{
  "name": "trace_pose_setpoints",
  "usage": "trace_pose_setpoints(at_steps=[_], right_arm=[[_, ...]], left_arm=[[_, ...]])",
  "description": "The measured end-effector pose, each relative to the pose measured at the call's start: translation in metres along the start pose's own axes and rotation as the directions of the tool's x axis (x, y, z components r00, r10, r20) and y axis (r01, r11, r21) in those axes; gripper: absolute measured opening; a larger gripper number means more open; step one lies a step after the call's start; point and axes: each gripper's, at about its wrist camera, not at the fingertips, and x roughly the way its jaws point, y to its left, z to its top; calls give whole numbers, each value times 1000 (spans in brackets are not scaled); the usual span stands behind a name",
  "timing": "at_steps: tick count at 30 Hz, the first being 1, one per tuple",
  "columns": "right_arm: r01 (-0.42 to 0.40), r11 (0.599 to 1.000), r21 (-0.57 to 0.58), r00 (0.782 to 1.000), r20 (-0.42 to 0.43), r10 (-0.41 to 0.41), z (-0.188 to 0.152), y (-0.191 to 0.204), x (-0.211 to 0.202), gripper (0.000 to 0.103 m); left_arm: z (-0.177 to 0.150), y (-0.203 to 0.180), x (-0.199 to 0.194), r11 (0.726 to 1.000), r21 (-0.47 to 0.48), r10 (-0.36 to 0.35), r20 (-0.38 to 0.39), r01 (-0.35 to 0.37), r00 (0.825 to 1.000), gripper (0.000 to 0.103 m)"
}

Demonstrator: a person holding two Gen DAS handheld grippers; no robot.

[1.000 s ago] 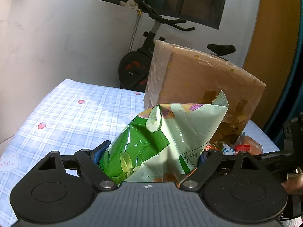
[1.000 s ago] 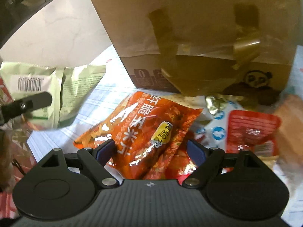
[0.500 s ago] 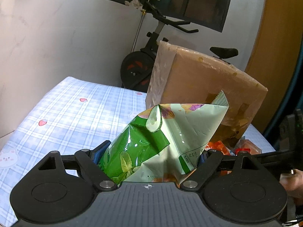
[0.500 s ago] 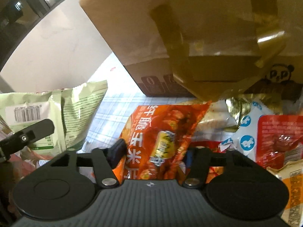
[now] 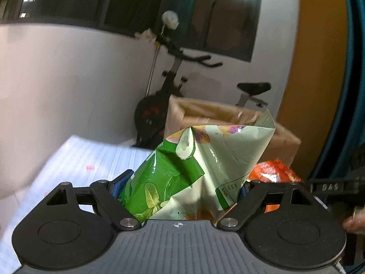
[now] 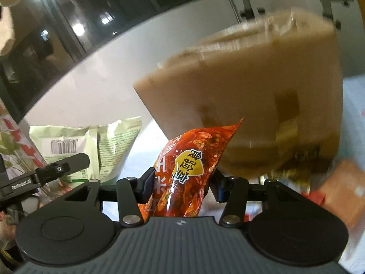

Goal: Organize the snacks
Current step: 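Carry both bags over the box and open both tools to drop them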

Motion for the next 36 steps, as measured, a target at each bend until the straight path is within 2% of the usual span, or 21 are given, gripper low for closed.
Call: trace_pose_setpoints(at_steps=[8,16,23,28,36], right_arm=[[-14,997,-72,983,179,27,55,10,-44,52],[104,989,-106,954,293,-69,114,-5,-52,52],[251,954,-162,936,290,-197,141,-30,-21,52],[319,925,-208,928,267,-260,140,-42,2,52],[349,910,-226,930,204,-306,129,-56,29,52]], left_arm=[[56,-24,-5,999,24,-35,116,32,993,87],[106,-57,34,995,44,-94,185,88,978,87],[132,-80,95,985,-8,-169,181,173,969,87],[131,-84,135,969,-65,-227,139,238,964,87],[119,-87,189,979,-50,-196,53,198,979,89]])
